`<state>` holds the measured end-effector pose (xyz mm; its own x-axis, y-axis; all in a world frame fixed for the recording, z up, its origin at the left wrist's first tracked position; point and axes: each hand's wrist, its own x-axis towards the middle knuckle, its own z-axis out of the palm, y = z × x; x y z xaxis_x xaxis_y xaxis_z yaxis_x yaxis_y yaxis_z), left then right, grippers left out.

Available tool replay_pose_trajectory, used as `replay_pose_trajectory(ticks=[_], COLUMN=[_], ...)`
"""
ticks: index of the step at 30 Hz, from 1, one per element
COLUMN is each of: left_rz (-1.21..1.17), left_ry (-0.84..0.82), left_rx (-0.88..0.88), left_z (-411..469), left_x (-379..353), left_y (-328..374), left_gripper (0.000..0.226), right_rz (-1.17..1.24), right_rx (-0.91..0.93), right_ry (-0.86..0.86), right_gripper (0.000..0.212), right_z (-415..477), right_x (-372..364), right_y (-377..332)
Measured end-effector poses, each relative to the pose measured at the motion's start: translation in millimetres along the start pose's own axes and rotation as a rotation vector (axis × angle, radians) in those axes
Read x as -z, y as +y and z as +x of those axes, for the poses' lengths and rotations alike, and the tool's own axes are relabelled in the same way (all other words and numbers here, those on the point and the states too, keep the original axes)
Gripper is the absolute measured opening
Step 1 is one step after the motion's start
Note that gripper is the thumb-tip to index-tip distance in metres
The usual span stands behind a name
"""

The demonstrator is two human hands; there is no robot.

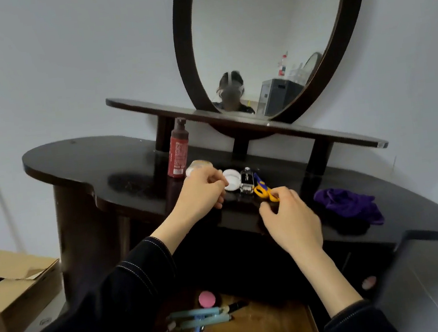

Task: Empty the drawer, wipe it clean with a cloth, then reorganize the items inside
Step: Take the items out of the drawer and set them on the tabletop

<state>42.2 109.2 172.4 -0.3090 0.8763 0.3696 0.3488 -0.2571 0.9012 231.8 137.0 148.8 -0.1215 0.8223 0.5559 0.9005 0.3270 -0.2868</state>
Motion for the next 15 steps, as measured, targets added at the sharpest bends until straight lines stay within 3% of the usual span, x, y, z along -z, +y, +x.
replay_pose_trajectory(ticks=[4, 8, 10, 12, 15], left_rz=[0.563, 0.746, 0.763, 0.740, 0.728], left_ry=[-0.028, 0.154, 0.213, 0.155, -0.224], left_rx=[-0.392, -0.757, -0.787, -0.772, -0.572], left_z=[-39, -80, -105, -131, -165], left_x=[-5, -2, -1, -2, -7], left_y=[-7, -41, -71, -107, -156], left_gripper=[0.014, 0.027, 0.044, 0.043, 0.031], right_rz=[0.024, 0.093, 0.152, 0.227, 0.154], right_rx=[0.209, 0.322, 0.343, 0.368, 0.341], right_ry=[0.423, 0.501, 0.452, 0.267, -0.124], right_gripper=[0.035, 0.045, 0.055, 0.054, 0.034], right_z=[-55, -94, -120, -154, -199], right_x=[-14, -42, -57, -77, -107], right_y=[6, 30, 42, 59, 83])
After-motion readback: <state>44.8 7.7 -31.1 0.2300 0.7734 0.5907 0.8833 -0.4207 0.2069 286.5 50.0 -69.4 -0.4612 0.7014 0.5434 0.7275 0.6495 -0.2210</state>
